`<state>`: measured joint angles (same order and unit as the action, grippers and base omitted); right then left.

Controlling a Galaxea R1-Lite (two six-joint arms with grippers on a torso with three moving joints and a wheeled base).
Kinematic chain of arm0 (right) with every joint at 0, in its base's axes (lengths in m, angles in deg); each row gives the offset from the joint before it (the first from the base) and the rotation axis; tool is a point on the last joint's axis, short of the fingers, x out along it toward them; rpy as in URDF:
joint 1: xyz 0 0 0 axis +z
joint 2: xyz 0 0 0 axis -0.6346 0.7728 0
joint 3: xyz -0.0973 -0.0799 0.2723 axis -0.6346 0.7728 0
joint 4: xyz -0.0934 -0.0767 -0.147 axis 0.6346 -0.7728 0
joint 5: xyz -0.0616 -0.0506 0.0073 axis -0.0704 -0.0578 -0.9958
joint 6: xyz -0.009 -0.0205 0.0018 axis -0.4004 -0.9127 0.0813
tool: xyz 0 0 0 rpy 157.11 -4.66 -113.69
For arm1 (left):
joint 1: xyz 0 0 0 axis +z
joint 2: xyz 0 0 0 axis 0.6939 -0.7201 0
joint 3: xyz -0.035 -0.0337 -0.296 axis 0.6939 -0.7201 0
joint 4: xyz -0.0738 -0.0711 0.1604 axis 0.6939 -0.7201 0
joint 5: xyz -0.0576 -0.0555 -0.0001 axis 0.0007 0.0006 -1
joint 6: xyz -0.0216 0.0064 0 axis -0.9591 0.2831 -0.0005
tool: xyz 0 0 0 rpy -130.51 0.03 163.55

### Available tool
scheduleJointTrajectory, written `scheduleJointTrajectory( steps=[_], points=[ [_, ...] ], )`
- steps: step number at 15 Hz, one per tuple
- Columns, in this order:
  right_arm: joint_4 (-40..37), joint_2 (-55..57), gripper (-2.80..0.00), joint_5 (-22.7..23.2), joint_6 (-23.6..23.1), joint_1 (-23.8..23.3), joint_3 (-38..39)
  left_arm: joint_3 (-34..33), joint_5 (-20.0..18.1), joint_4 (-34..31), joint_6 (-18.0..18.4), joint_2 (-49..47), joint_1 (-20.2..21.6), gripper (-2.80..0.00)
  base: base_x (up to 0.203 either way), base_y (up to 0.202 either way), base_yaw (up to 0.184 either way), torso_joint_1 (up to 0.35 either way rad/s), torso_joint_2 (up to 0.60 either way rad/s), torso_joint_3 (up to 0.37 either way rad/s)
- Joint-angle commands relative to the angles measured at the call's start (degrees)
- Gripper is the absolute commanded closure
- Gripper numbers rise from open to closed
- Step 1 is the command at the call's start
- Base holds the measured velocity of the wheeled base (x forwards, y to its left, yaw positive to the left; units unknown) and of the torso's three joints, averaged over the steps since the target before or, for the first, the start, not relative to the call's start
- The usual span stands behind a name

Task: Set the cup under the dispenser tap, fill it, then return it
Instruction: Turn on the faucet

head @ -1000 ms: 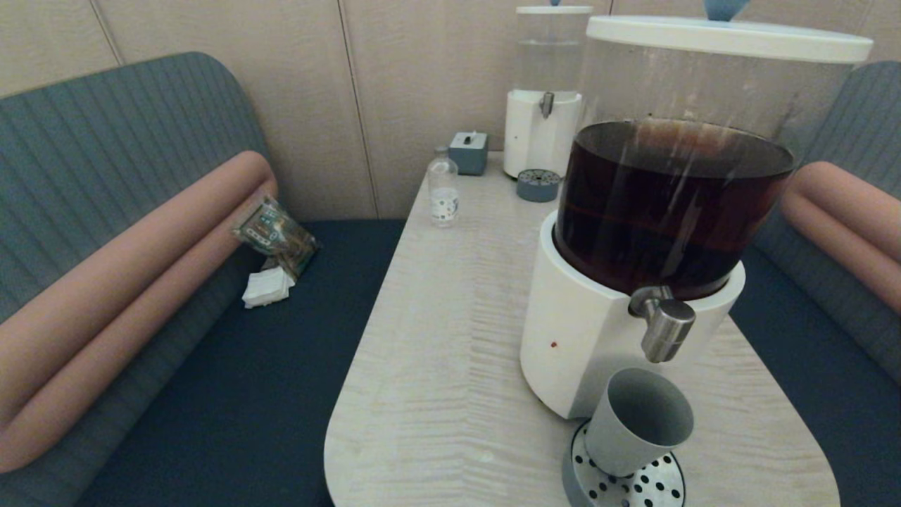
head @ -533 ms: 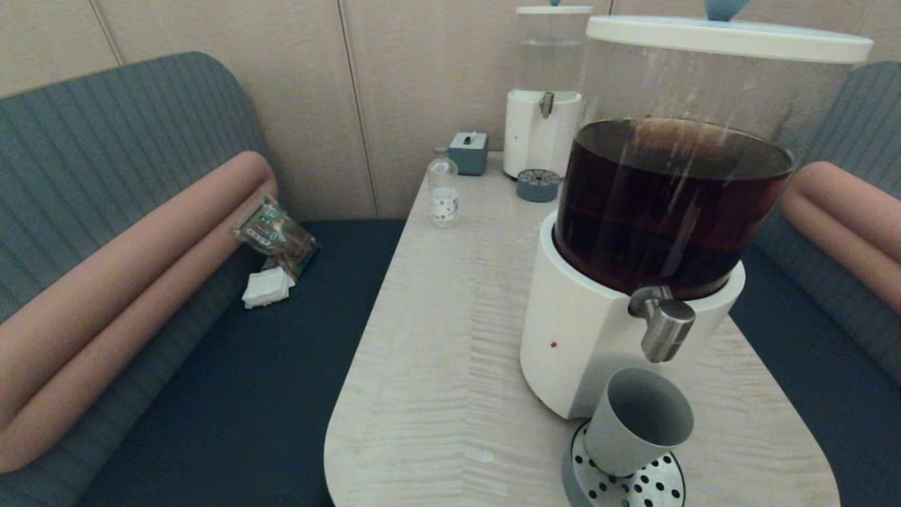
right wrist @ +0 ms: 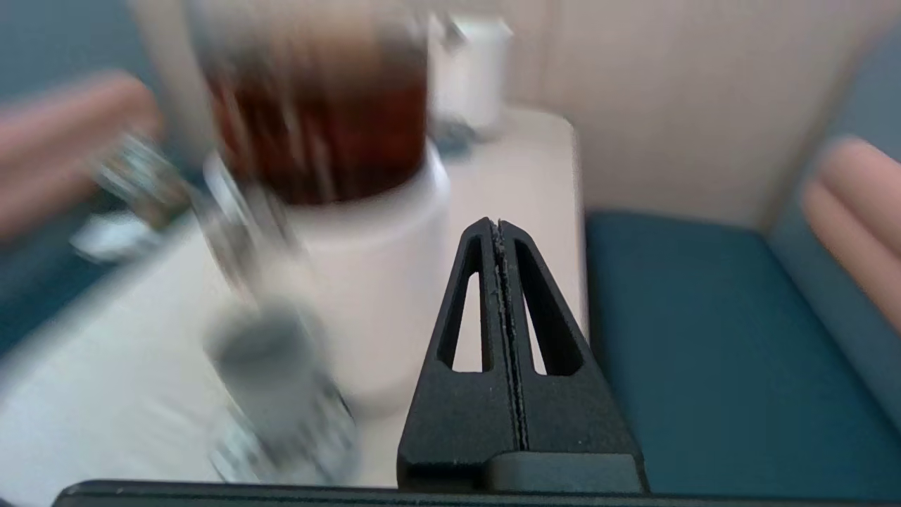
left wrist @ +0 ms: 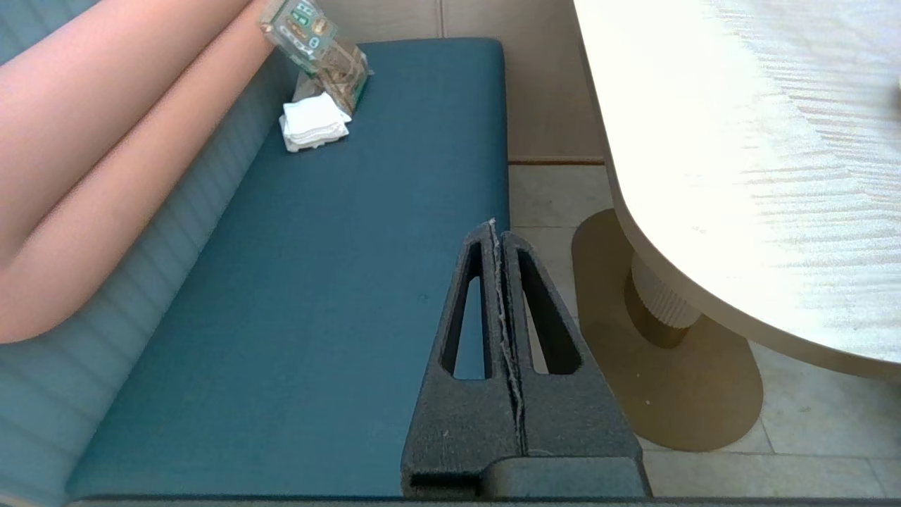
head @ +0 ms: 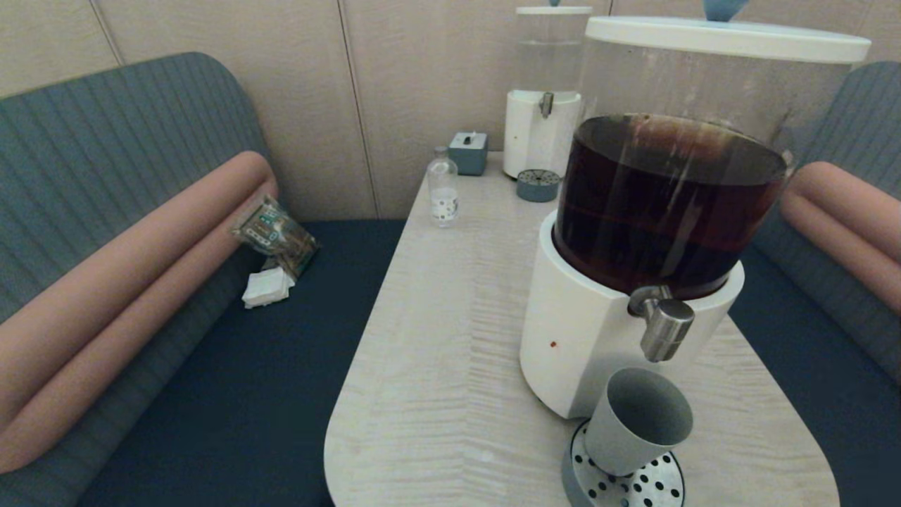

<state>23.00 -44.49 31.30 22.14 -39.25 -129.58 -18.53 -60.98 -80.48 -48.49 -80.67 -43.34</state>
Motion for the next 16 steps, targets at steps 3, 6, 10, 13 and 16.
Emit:
scheduleJointTrajectory(
  steps=[3,6,10,13,16],
  points=[
    [-7.7,27.8,0.0,5.9,2.1,1.2,-25.2,0.0,0.0,0.1,0.0,-0.1,0.0,0.0,0.0,0.0,0.0,0.0,0.0,0.0],
    [-16.8,41.5,0.0,11.3,2.9,5.8,-35.4,0.0,0.0,0.1,0.0,-0.1,0.0,0.0,0.0,0.0,0.0,0.0,0.0,0.0],
    [-27.2,52.6,0.0,12.6,1.1,10.3,-41.3,0.0,0.0,0.0,0.0,-0.1,0.0,0.0,0.0,0.0,0.0,0.0,0.0,0.0],
    [-28.7,54.4,0.0,13.8,0.4,12.2,-42.2,0.0,0.0,0.1,0.0,-0.1,0.0,0.0,0.0,0.0,0.0,0.0,0.0,0.0],
    [-28.9,54.9,0.0,16.5,0.5,12.9,-43.2,0.0,0.0,0.1,0.0,-0.1,0.0,0.0,0.0,0.0,0.0,0.0,0.0,0.0]
  ],
)
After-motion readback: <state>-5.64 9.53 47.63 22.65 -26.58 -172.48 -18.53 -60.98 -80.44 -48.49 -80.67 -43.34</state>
